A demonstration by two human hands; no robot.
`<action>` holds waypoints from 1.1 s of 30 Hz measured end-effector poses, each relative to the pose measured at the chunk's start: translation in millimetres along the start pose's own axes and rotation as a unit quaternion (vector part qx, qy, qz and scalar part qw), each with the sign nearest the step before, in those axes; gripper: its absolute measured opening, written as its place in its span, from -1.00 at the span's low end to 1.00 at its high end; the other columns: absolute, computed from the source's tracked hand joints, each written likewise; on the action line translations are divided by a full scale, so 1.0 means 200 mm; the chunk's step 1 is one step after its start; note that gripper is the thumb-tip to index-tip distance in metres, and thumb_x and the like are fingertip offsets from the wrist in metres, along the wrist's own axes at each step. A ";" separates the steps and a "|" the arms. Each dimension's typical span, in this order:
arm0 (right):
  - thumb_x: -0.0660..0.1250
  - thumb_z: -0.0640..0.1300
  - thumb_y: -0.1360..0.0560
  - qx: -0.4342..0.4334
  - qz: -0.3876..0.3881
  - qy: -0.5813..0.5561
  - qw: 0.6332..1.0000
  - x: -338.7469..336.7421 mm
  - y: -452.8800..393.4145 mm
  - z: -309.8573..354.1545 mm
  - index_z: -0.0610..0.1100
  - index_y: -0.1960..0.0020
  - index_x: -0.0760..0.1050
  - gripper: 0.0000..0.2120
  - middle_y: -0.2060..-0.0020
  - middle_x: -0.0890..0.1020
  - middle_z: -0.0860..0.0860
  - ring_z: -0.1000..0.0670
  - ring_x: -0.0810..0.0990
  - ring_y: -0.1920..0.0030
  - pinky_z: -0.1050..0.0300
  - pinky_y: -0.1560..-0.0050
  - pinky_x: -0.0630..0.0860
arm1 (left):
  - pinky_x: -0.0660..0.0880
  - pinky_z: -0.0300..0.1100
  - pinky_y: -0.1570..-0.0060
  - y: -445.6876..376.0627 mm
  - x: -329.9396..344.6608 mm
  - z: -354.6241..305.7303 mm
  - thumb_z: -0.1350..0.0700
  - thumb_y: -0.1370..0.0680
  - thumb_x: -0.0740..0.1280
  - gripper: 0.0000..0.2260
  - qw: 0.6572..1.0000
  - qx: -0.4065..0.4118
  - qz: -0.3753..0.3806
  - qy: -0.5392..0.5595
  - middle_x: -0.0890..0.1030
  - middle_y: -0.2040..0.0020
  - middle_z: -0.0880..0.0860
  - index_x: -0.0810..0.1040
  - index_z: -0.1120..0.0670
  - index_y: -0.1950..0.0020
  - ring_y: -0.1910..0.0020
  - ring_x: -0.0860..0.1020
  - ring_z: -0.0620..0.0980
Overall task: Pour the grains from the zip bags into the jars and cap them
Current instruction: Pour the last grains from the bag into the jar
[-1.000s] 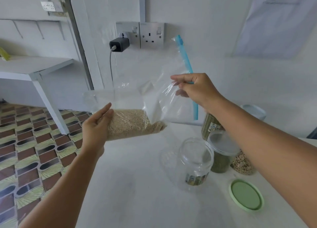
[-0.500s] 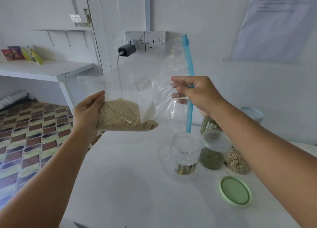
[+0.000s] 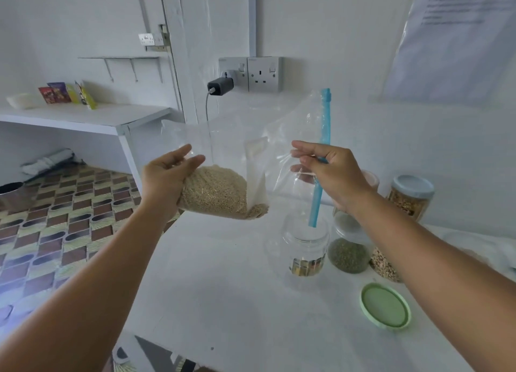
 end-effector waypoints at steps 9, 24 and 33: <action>0.33 -0.32 -0.64 0.001 -0.032 -0.018 0.999 0.02 0.03 -0.01 -0.09 -0.28 0.65 -0.71 -0.08 0.75 0.04 -0.06 0.75 -0.03 0.14 -0.05 0.69 | 0.67 -0.15 -0.07 -0.12 -0.01 -0.06 0.19 -0.36 0.65 -0.58 0.999 0.012 0.033 -0.014 0.61 0.08 -0.07 0.73 -0.03 -0.18 0.12 0.65 -0.07; 0.34 -0.32 -0.64 0.006 -0.070 -0.047 0.996 -0.01 0.05 0.00 -0.07 -0.27 0.66 -0.71 -0.13 0.74 0.01 -0.07 0.75 -0.07 0.03 -0.13 0.68 | 0.66 -0.16 -0.03 -0.25 0.05 -0.24 0.19 -0.43 0.61 -0.71 0.996 0.056 0.061 -0.014 0.60 0.12 -0.02 0.74 -0.04 -0.10 0.26 0.60 -0.11; 0.34 -0.30 -0.63 0.011 -0.075 -0.056 0.996 0.02 0.06 0.01 -0.11 -0.31 0.64 -0.71 -0.13 0.73 0.01 -0.07 0.75 -0.07 0.05 -0.11 0.69 | 0.65 -0.03 -0.10 -0.24 0.06 -0.28 0.22 -0.44 0.60 -0.71 0.996 0.062 0.070 -0.012 0.62 0.22 -0.07 0.74 0.00 -0.12 0.27 0.60 -0.08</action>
Point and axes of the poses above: each hand's wrist, its own y-axis away from the middle knuckle, its own x-axis out of the palm, z = x × y, the point moved 6 cm from there along -y, towards the middle knuckle
